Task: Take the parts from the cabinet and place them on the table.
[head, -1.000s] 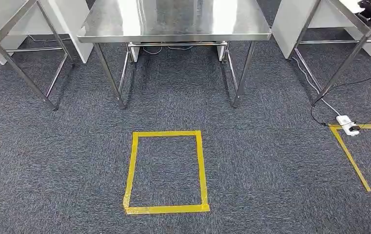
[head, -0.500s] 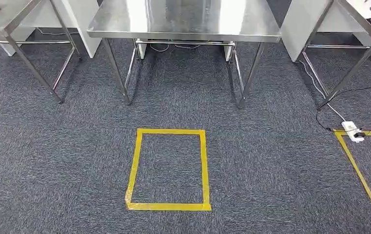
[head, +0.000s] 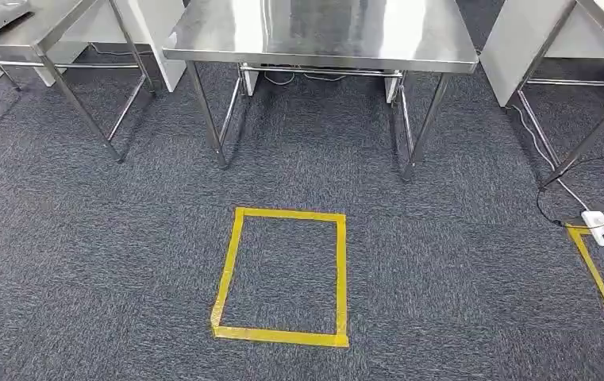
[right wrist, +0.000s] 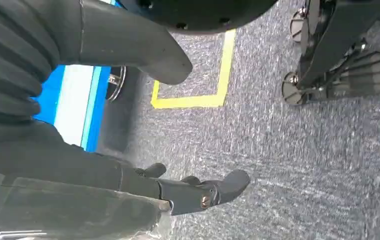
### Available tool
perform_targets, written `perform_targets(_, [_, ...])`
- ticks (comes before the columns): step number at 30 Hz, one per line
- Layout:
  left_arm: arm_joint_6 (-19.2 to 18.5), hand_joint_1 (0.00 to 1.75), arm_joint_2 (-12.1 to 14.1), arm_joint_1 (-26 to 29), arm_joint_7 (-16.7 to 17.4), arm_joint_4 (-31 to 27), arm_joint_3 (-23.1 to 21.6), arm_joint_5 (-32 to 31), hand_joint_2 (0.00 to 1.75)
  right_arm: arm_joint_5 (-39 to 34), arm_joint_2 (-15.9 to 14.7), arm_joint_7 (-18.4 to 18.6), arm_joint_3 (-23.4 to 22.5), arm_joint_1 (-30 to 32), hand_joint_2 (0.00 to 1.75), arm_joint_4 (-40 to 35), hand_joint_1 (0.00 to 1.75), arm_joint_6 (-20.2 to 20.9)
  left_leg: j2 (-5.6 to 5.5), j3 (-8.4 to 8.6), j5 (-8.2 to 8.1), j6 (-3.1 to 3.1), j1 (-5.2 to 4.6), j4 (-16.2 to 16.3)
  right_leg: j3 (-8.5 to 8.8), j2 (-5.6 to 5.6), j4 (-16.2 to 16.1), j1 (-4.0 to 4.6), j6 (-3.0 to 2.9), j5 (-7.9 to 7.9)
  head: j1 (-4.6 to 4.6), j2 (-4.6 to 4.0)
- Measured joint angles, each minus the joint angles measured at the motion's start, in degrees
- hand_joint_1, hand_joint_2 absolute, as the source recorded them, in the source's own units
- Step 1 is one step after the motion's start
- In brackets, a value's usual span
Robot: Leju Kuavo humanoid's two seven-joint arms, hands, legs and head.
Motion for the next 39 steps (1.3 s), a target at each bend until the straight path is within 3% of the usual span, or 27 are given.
perform_targets(3, [0.02,0.0,-0.07,-0.06,-0.07,0.0,0.0,0.0,0.0,0.0,0.0,0.0,0.02,0.14,1.75,0.0,0.0,0.0,0.92,-5.93,-6.74,-0.57,0.06,12.98,-0.22,-0.7,0.04,0.45,-0.61,-0.02,-0.5,0.0])
perform_targets(4, [0.02,0.0,-0.07,-0.03,-0.04,0.0,0.0,0.0,0.0,0.0,0.0,0.0,0.02,0.2,1.75,0.0,0.0,0.0,0.94,-7.41,-7.44,-0.59,0.07,15.91,-0.25,-0.95,0.05,0.6,-0.66,-0.06,-0.52,0.0])
perform_targets(5, [0.02,0.0,-0.07,0.0,-0.07,0.0,0.0,0.0,0.0,0.0,0.0,0.0,0.02,0.25,1.75,0.0,0.0,0.0,0.96,-7.65,-6.72,-0.48,0.06,16.13,-0.21,-1.16,0.05,0.73,-0.67,-0.07,-0.55,0.0])
perform_targets(6, [0.02,0.0,-0.07,0.01,-0.07,0.0,0.0,0.0,0.0,-0.02,0.0,0.0,0.02,0.25,1.75,0.0,0.0,0.0,1.02,-6.94,-5.32,-0.28,0.06,14.5,-0.17,-1.31,0.05,0.78,-0.71,-0.11,-0.55,0.0])
perform_targets(8, [0.04,0.0,0.0,-0.03,-0.07,0.0,0.0,0.0,0.0,-0.02,0.02,0.0,0.07,0.13,1.75,0.0,0.0,0.0,1.7,-1.39,0.3,0.73,-0.09,3.52,0.11,-1.61,0.05,1.02,-0.79,-0.19,-0.57,0.0])
perform_targets(9, [0.06,0.0,0.04,-0.09,-0.07,0.0,0.0,0.0,0.0,0.0,0.11,0.0,0.09,0.09,1.75,0.0,0.0,0.0,2.77,0.6,1.21,1.36,-0.39,-0.32,0.15,-1.66,0.03,1.05,-0.83,-0.22,-0.59,0.0])
perform_targets(10, [0.07,0.0,0.15,-0.24,-0.07,0.0,0.0,0.0,0.0,-0.02,0.2,0.0,0.11,0.04,1.75,0.0,0.0,0.0,3.24,0.8,0.7,1.31,-0.71,-0.97,-0.01,-1.87,0.19,1.81,-0.61,-0.35,-0.55,0.0])
perform_targets(12, [0.07,0.0,0.13,-0.19,-0.17,0.0,0.0,-0.04,0.0,-0.02,0.2,0.0,0.15,0.04,1.75,0.0,0.0,0.0,2.66,0.48,0.86,1.45,-1.07,-1.03,-0.13,-2.3,0.1,1.57,-0.46,-0.33,-0.57,0.0])
perform_targets(14, [0.07,0.0,0.13,-0.12,-0.17,0.0,0.0,-0.04,0.0,-0.02,0.26,0.0,0.2,-0.01,1.75,0.0,0.0,0.0,2.06,0.74,1.36,2.12,-1.08,-1.9,0.13,-2.79,-0.36,1.87,0.29,-0.22,-0.59,0.0])
perform_targets(15, [0.07,0.0,0.09,-0.13,-0.2,0.0,-0.02,-0.04,0.0,-0.02,0.22,0.0,0.22,0.0,1.75,0.0,0.0,0.0,1.93,1.45,2.03,2.26,-0.6,-2.95,-0.36,-2.17,0.75,1.77,0.48,-0.97,-0.48,0.0])
perform_targets(17, [0.07,0.0,0.15,-0.21,-0.2,0.0,0.0,-0.07,0.0,0.0,0.24,0.0,0.22,0.0,1.75,0.02,0.0,0.0,1.51,1.28,2.37,2.81,-0.58,-3.26,-3.52,-0.78,7.02,1.46,-0.06,-4.34,-0.26,0.0])
perform_targets(18, [0.07,0.0,0.11,-0.26,-0.2,0.0,0.0,-0.09,0.0,0.0,0.22,0.0,0.22,0.04,1.75,0.02,0.0,0.0,1.16,1.13,2.38,2.81,-0.66,-3.25,-6.14,-0.58,12.43,1.32,-0.22,-6.56,-0.15,0.0])
perform_targets(19, [0.07,0.0,0.09,-0.22,-0.2,0.0,0.0,-0.11,0.0,0.0,0.22,0.0,0.22,0.07,1.75,0.02,0.0,0.0,0.91,0.98,2.39,2.81,-0.74,-3.22,-7.99,-0.47,16.25,1.2,-0.11,-7.79,-0.17,0.0])
perform_targets(20, [0.07,0.0,0.09,-0.1,-0.17,0.02,0.0,-0.22,0.0,-0.02,0.22,0.0,0.22,0.15,1.75,0.02,0.0,0.0,0.61,0.91,2.41,2.77,-0.74,-3.13,-8.71,-0.46,17.72,1.11,0.35,-7.79,-0.09,0.0])
perform_targets(21, [0.07,0.0,0.07,-0.03,-0.15,0.04,0.0,-0.35,0.0,-0.02,0.22,0.0,0.22,0.28,1.75,0.02,0.0,0.0,0.25,0.91,2.42,2.75,-0.73,-3.03,-7.84,-0.46,16.06,1.02,0.97,-6.72,-0.09,0.0])
perform_targets(23, [0.07,0.0,-0.07,-0.05,-0.13,0.07,0.0,-0.52,0.0,-0.02,0.2,-0.02,0.22,0.29,1.75,0.02,0.0,0.0,-0.44,0.91,2.28,2.54,-0.67,-2.62,-2.61,-0.27,5.9,0.67,2.33,-2.31,-0.04,0.0])
perform_targets(24, [0.07,0.0,-0.07,-0.09,-0.11,0.07,0.0,-0.59,0.0,0.0,0.2,-0.07,0.22,0.27,1.75,0.02,0.0,0.0,-0.7,0.88,2.13,2.28,-0.66,-2.3,-0.16,0.34,0.98,0.38,2.65,-0.65,-0.02,0.0])
perform_targets(26, [0.07,0.0,-0.02,-0.11,-0.04,0.07,0.0,-0.61,0.0,0.0,0.26,-0.13,0.24,0.18,1.75,0.04,0.0,0.07,-1.0,0.69,1.88,1.51,-1.03,-1.83,-0.23,0.62,-0.04,0.94,1.23,-0.64,0.07,0.0])
perform_targets(28, [0.04,0.0,0.0,-0.09,-0.04,0.07,-0.02,-0.68,0.0,0.0,0.24,-0.15,0.24,0.13,1.75,0.04,0.0,0.13,-1.04,0.63,2.09,1.15,-0.94,-1.97,-0.02,0.46,0.11,1.1,0.72,-0.55,-0.28,0.0])
perform_targets(30, [0.07,0.0,0.2,-0.08,-0.09,0.07,0.0,-0.7,0.0,0.13,0.29,-0.15,0.28,0.14,1.75,0.04,0.0,0.39,-0.73,0.15,1.37,0.66,-0.49,-1.08,0.26,0.01,-0.22,0.31,-0.21,0.0,-0.17,0.0])
perform_targets(31, [0.04,0.0,0.17,-0.09,-0.11,0.07,0.0,-0.77,0.0,0.26,0.28,-0.15,0.28,0.16,1.75,0.02,0.0,0.48,0.12,-0.8,-0.39,0.4,-0.48,1.02,0.18,-0.03,-0.22,0.36,-0.75,0.07,-0.39,0.0])
perform_targets(33, [0.04,0.0,0.17,-0.17,-0.2,0.07,0.0,-0.87,0.0,0.37,0.26,-0.02,0.31,0.24,1.75,0.02,0.0,0.66,0.82,-5.15,-5.4,-0.25,-0.33,10.41,0.02,-0.43,-0.21,0.53,-0.98,0.04,-0.7,0.0])
perform_targets(34, [0.04,0.0,0.17,-0.12,-0.2,0.07,0.0,-0.9,0.0,0.44,0.26,0.04,0.31,0.32,1.75,0.04,0.0,0.66,0.93,-7.35,-7.01,-0.45,-0.3,14.95,-0.05,-0.69,-0.19,0.62,-1.0,0.02,-0.7,0.0])
perform_targets(35, [0.07,0.0,0.17,-0.06,-0.2,0.07,0.0,-0.92,0.0,0.5,0.26,0.09,0.31,0.36,1.75,0.04,0.0,0.68,0.96,-8.47,-7.27,-0.51,-0.28,17.12,-0.06,-0.91,-0.19,0.71,-1.0,0.01,-0.72,0.0])
perform_targets(36, [0.11,0.0,0.2,-0.01,-0.2,0.09,0.0,-0.94,0.0,0.52,0.26,0.09,0.31,0.37,1.75,0.04,0.0,0.7,1.03,-8.36,-6.37,-0.4,-0.27,16.68,-0.03,-1.08,-0.18,0.74,-1.0,-0.01,-0.72,0.0])
perform_targets(37, [0.24,0.0,0.22,0.01,-0.2,0.09,0.02,-0.94,0.0,0.55,0.26,0.09,0.33,0.32,1.75,0.04,0.0,0.77,1.17,-6.91,-4.23,-0.22,-0.27,13.63,0.03,-1.2,-0.18,0.76,-1.01,-0.03,-0.72,0.0])
perform_targets(39, [0.52,0.0,0.33,0.0,-0.35,0.07,0.04,-0.92,0.0,0.7,0.33,0.09,0.37,0.17,1.75,0.04,0.0,0.98,1.64,-1.23,0.9,0.48,-0.35,2.75,0.29,-1.35,-0.18,0.87,-1.04,-0.1,-0.74,0.0])
